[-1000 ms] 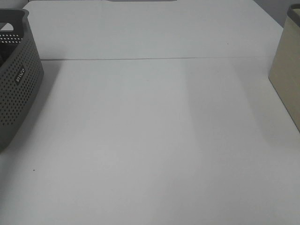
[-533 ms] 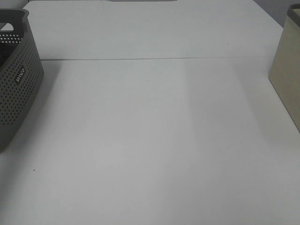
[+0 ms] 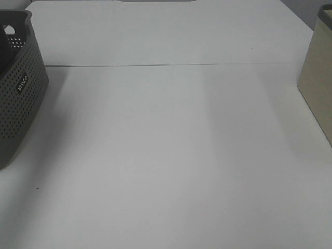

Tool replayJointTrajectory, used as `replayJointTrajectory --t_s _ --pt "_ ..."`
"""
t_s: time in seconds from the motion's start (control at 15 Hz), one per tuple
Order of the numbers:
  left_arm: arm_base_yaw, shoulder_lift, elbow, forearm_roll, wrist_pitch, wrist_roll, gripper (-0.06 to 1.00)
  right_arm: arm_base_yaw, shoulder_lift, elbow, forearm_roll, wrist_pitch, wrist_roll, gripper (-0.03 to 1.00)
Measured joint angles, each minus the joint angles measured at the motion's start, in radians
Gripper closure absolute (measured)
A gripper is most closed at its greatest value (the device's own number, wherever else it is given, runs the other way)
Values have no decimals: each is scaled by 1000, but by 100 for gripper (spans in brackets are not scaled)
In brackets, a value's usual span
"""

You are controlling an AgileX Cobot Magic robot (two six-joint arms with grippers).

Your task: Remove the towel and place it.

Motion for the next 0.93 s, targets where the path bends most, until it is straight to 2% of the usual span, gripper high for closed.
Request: replayJointTrajectory --t_s 0.2,0.53,0.6,0.73,0.93 --pt "-126 0 -68 73 14 -48 94 0 0 0 1 0 0 35" --pt "-314 43 -132 98 -16 -134 94 0 5 -2 33 -9 0 35" --pt "-390 111 -188 106 -28 -187 94 0 69 -13 102 -95 -13 35" --pt "-439 168 -249 117 -57 -250 94 0 148 -13 197 -191 -65 35" --pt "-523 251 -327 134 -93 -358 94 0 342 -13 422 -408 -226 35"
